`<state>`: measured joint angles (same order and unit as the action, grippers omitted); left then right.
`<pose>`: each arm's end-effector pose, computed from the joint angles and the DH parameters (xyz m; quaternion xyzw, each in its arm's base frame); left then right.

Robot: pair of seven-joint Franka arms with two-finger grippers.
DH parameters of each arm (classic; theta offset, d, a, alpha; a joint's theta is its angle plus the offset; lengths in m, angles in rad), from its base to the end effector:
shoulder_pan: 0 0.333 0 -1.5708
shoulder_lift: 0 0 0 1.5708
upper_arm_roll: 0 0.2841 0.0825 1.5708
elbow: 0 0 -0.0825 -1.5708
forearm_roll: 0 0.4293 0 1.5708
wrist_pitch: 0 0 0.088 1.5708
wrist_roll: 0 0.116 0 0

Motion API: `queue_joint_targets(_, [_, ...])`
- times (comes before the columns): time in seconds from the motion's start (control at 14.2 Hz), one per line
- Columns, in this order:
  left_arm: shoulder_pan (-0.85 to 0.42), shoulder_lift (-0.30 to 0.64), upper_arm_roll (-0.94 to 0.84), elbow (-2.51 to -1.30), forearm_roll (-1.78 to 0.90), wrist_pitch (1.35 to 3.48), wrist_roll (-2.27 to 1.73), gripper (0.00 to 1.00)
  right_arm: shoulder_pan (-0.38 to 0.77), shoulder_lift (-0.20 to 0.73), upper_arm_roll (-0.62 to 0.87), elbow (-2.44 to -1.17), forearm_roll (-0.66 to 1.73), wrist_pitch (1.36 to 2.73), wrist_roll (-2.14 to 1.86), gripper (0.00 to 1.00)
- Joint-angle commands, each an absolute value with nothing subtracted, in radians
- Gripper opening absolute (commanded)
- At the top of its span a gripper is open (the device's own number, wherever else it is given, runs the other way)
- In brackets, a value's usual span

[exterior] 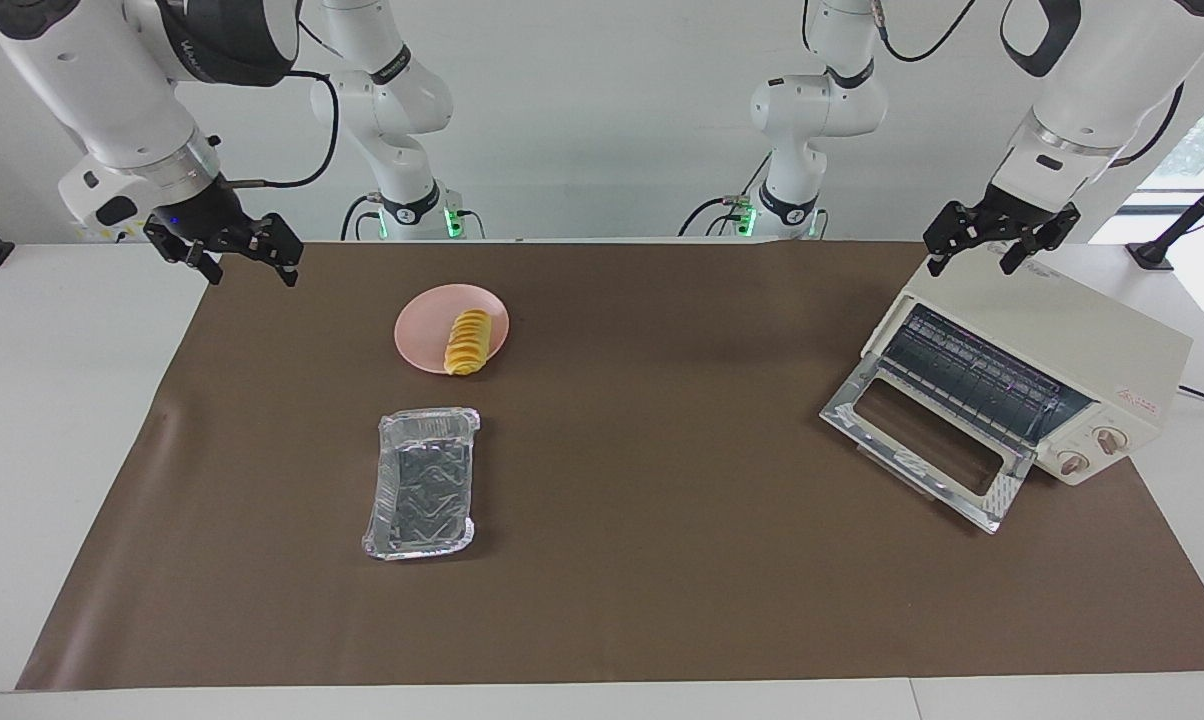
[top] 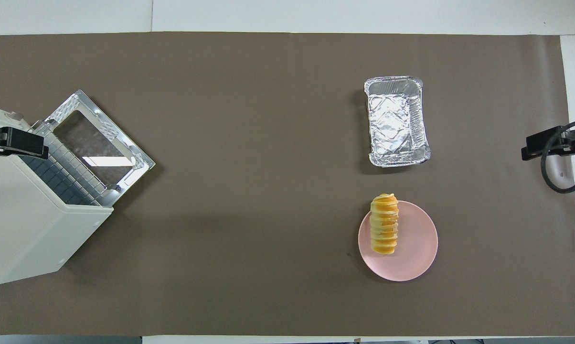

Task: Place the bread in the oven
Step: 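Move the right gripper toward the bread rolls on the pink plate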

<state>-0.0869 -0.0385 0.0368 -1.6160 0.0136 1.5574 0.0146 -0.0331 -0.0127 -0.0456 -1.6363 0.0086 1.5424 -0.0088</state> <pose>0.5864 -0.0275 0.5819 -0.9994 0.0323 0.0100 0.0063 0.5885 -0.0455 0.5551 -0.9986 0.0350 0.0404 0.0064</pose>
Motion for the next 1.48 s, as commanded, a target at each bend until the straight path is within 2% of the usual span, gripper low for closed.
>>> queue_joint_targets(0.0, [-0.106,-0.064,0.052,-1.641,0.032,1.554,0.006,1.00,-0.041,-0.037,-0.037,-1.661,-0.009,1.542,-0.002,1.00])
queue_joint_targets(0.56, [-0.106,-0.064,0.052,-1.641,0.032,1.554,0.005,1.00,-0.031,-0.051,-0.032,-1.678,-0.005,1.505,-0.046,1.00])
queue_joint_targets(0.77, [-0.106,-0.064,0.052,-1.641,0.032,1.554,0.006,1.00,-0.022,-0.087,-0.009,-1.753,-0.005,1.515,-0.034,1.00])
queue_joint_targets(1.12, [-0.106,-0.064,0.052,-1.641,0.032,1.554,0.005,1.00,0.104,-0.178,0.000,-1.972,-0.003,1.701,0.115,1.00])
queue_joint_targets(1.41, [-0.107,-0.064,0.052,-1.641,0.032,1.554,0.006,1.00,0.214,-0.181,0.000,-2.127,0.000,1.879,0.210,1.00])
